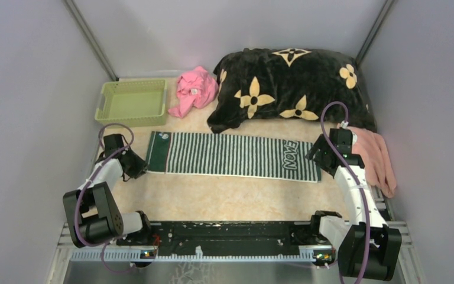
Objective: Roll the towels
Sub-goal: Fold the towel at the center of the board.
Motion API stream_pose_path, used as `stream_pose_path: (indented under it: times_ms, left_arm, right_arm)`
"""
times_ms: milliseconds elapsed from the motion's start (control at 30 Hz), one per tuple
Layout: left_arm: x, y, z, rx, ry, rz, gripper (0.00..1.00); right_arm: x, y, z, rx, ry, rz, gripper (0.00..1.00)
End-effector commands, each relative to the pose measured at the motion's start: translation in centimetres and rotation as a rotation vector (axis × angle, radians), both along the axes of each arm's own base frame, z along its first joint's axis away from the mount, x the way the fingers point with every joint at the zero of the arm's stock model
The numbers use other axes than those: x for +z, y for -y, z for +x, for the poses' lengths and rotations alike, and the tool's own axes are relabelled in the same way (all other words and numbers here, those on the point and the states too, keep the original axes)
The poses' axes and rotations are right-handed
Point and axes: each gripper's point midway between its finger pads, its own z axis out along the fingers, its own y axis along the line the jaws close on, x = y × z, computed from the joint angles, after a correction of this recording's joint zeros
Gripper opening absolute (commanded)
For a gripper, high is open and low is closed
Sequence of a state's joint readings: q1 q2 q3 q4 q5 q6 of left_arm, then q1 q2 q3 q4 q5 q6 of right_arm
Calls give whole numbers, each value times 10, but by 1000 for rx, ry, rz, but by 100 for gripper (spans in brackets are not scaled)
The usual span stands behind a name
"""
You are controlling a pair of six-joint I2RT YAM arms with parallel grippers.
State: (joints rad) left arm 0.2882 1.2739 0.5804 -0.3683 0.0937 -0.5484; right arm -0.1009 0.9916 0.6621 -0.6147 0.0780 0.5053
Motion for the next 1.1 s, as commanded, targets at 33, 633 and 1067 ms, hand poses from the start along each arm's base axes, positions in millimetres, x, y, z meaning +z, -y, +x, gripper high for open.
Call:
stream_pose_path:
  times_ms: [33, 633, 1067]
  left_arm:
    - [-8, -8, -1, 27, -14, 30, 26]
    - [42, -28, -6, 20, 15, 169, 0]
    - [39, -31, -3, 14, -2, 181, 0]
  right_arm:
    - [12, 3, 5, 5, 49, -19, 77]
    - [-15, 10, -18, -89, -164, -19, 69]
    - [-55, 8, -27, -141, -234, 10, 43]
